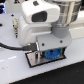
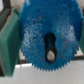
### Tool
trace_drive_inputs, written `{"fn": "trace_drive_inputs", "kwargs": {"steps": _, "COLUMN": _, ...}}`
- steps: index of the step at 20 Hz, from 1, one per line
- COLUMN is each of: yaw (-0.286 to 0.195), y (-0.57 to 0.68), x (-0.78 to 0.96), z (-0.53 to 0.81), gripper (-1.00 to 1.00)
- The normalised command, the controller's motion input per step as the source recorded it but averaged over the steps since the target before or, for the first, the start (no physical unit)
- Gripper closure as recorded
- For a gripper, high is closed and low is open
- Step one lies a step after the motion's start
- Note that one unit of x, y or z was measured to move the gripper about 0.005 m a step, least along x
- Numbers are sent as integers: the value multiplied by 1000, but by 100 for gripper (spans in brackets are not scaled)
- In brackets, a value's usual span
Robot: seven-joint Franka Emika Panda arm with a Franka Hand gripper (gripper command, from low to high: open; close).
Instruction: Insert the blue gear onto the right peg, followed by the red gear
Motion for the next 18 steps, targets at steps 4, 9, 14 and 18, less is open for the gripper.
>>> {"fn": "trace_drive_inputs", "kwargs": {"steps": 4, "yaw": 0, "y": 41, "x": 46, "z": -23, "gripper": -100}}
{"fn": "trace_drive_inputs", "kwargs": {"steps": 9, "yaw": 0, "y": 79, "x": -18, "z": 197, "gripper": -100}}
{"fn": "trace_drive_inputs", "kwargs": {"steps": 14, "yaw": 0, "y": 113, "x": -137, "z": 453, "gripper": -100}}
{"fn": "trace_drive_inputs", "kwargs": {"steps": 18, "yaw": 0, "y": 110, "x": -343, "z": 364, "gripper": -100}}
